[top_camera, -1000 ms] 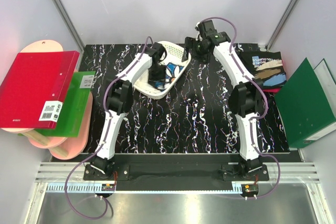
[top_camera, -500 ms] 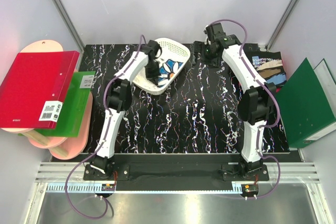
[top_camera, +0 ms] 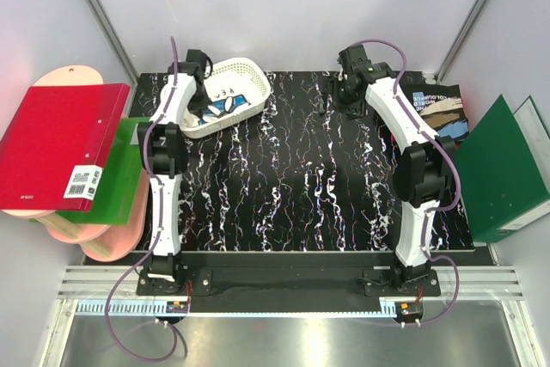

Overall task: Fold and stack the t-shirts
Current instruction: Grab crumpled tshirt from bin with the left arm

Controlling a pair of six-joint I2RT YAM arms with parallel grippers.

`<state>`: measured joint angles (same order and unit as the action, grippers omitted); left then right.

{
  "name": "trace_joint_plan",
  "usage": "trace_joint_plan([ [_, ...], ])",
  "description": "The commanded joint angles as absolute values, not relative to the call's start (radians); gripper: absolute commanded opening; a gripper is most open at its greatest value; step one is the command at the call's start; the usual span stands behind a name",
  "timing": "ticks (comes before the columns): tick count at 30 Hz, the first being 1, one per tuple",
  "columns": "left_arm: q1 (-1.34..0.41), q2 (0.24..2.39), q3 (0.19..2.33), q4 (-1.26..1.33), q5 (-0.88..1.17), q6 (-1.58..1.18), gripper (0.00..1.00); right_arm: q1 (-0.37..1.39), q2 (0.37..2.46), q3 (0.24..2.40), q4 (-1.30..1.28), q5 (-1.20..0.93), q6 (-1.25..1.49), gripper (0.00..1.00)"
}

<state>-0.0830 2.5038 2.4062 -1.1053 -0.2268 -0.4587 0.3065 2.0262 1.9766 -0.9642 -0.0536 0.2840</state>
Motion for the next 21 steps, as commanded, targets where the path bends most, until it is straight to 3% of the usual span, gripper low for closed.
trace_joint_plan([
  [1, -0.09, 2.353, 2.506, -1.039, -0.278, -0.428, 0.0, 0.305, 1.953, 1.942, -0.939, -0.054, 0.29, 0.92],
  [15, -0.138, 2.089, 2.549, -0.678, -0.039, -0.397, 0.0, 0.307, 1.902, 1.829, -0.899, -0.083, 0.324, 0.92],
  [21, -0.242, 1.941, 2.551, -0.562, -0.006, -0.422, 0.0, 0.308, 1.899, 1.816, -0.894, -0.074, 0.328, 0.92],
])
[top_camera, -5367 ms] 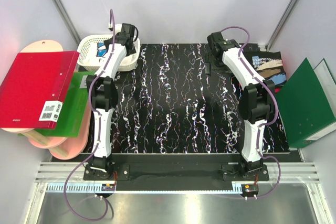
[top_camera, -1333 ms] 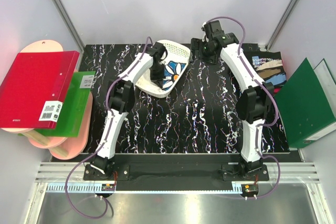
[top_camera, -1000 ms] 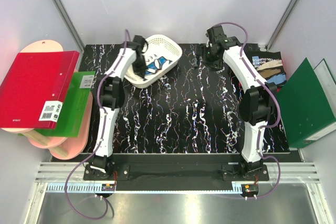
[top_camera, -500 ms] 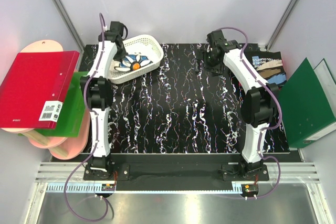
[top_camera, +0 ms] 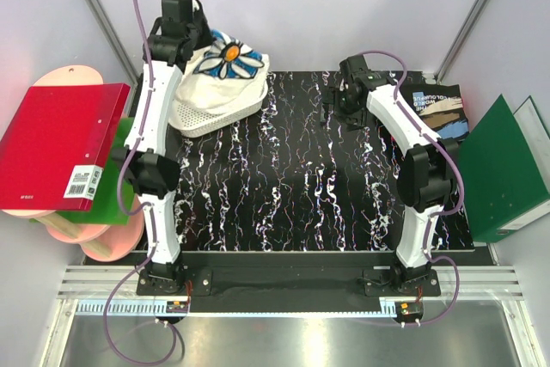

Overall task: Fold and stack the t-shirts
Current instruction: Grab crumpled tshirt from bin with the left arm, then move the tshirt to the center of the board

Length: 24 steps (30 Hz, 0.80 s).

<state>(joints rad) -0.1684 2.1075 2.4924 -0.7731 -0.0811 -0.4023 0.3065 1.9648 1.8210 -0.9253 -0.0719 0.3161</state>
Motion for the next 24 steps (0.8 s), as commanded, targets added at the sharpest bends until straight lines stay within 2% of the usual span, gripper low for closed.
trace_joint_plan([
  [1, -0.259, 1.922, 2.545, -0.558, 0.021, -0.431, 0.0, 0.307, 1.899, 1.815, -0.894, -0.057, 0.333, 0.91],
  [4, -0.32, 1.844, 2.459, -0.54, 0.098, -0.472, 0.0, 0.307, 1.885, 1.813, -0.897, 0.058, 0.342, 0.91],
  [10, -0.454, 1.819, 2.254, -0.618, 0.346, -0.52, 0.0, 0.298, 1.845, 1.821, -0.904, 0.312, 0.367, 0.93],
  [16, -0.535, 1.796, 1.97, -0.706, 0.393, -0.509, 0.0, 0.29, 1.789, 1.799, -0.904, 0.472, 0.382, 0.93],
  [17, -0.534, 1.802, 1.944, -0.742, 0.396, -0.508, 0.21, 0.29, 1.773, 1.798, -0.904, 0.482, 0.383, 0.93],
  [19, -0.529, 1.831, 1.899, -0.778, 0.397, -0.497, 0.99, 0.29, 1.758, 1.793, -0.899, 0.492, 0.391, 0.94],
  [24, -0.525, 1.842, 1.839, -0.759, 0.315, -0.46, 0.99, 0.29, 1.695, 1.773, -0.861, 0.515, 0.384, 0.94],
])
